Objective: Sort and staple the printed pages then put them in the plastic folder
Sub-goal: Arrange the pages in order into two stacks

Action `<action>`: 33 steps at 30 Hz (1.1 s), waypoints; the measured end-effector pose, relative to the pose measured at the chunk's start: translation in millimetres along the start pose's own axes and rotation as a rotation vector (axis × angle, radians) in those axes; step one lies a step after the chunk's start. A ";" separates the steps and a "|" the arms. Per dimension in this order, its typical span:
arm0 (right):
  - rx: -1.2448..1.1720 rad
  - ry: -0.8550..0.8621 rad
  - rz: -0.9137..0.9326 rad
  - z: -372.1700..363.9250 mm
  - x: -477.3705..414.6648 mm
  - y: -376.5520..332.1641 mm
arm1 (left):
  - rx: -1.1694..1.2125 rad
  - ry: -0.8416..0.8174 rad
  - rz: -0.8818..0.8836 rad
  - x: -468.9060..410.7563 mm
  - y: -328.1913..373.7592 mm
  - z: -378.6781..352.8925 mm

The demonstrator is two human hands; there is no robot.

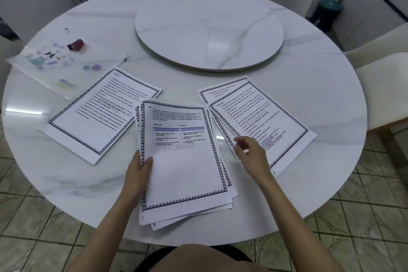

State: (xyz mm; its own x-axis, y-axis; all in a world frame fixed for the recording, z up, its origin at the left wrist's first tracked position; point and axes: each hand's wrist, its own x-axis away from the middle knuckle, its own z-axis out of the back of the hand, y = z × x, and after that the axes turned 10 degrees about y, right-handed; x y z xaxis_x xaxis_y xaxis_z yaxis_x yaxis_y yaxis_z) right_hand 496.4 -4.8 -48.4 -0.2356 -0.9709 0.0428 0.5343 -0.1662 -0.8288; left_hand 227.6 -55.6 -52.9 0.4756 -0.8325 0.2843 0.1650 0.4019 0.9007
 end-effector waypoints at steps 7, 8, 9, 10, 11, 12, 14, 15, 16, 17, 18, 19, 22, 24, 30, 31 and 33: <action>0.258 0.170 0.040 36.4 -22.5 38.3 | 0.006 0.055 -0.028 -6.4 -1.1 11.2; 0.285 0.173 0.021 38.1 -22.4 43.1 | 0.012 0.066 -0.021 -7.1 -1.4 12.3; 0.311 0.161 0.002 38.2 -21.3 46.9 | 0.018 0.075 -0.016 -7.9 -1.9 13.4; 0.340 0.144 -0.006 37.1 -19.3 49.8 | 0.021 0.084 -0.014 -8.4 -2.4 14.2; 0.367 0.132 0.004 35.0 -16.4 51.4 | 0.021 0.092 -0.013 -8.7 -3.0 14.9; 0.384 0.125 0.023 32.3 -12.7 51.8 | 0.021 0.098 -0.011 -8.7 -3.8 15.3; 0.385 0.120 0.046 24.7 -3.4 48.8 | 0.024 0.110 -0.005 -8.4 -5.5 16.1; 0.381 0.115 0.051 20.0 2.2 46.7 | 0.027 0.115 -0.004 -8.1 -6.4 16.1; 0.380 0.110 0.055 14.8 7.6 44.9 | 0.028 0.120 -0.002 -7.8 -7.4 15.7; 0.379 0.103 0.057 9.5 12.4 43.7 | 0.034 0.124 0.001 -7.2 -7.7 15.0; 0.377 0.092 0.057 5.0 16.2 42.5 | 0.042 0.129 0.007 -6.7 -7.7 14.1; 0.372 0.080 0.056 1.7 18.3 41.4 | 0.051 0.133 0.012 -6.2 -7.7 13.3; 0.331 0.066 0.032 4.5 13.1 37.2 | 0.066 0.140 0.023 -3.9 -8.2 11.2; 0.304 0.106 0.037 16.1 0.4 36.3 | 0.075 0.143 0.030 -2.2 -9.1 10.0; 0.389 0.217 -0.124 61.4 -57.7 44.0 | 0.081 0.161 0.040 0.1 -10.9 11.5; 0.415 0.200 -0.171 65.7 -63.9 45.6 | 0.081 0.164 0.039 0.4 -11.4 12.0; 0.475 0.149 -0.217 68.3 -69.1 50.6 | 0.078 0.169 0.033 1.1 -12.1 12.5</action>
State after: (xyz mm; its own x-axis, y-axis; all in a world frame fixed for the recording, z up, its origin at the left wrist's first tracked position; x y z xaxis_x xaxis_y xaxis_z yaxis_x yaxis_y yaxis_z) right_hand 595.1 42.1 -55.2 -0.4753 -0.8764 0.0771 0.7607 -0.4534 -0.4645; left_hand 215.3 -66.2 -59.4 0.6194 -0.7406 0.2607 0.0827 0.3917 0.9164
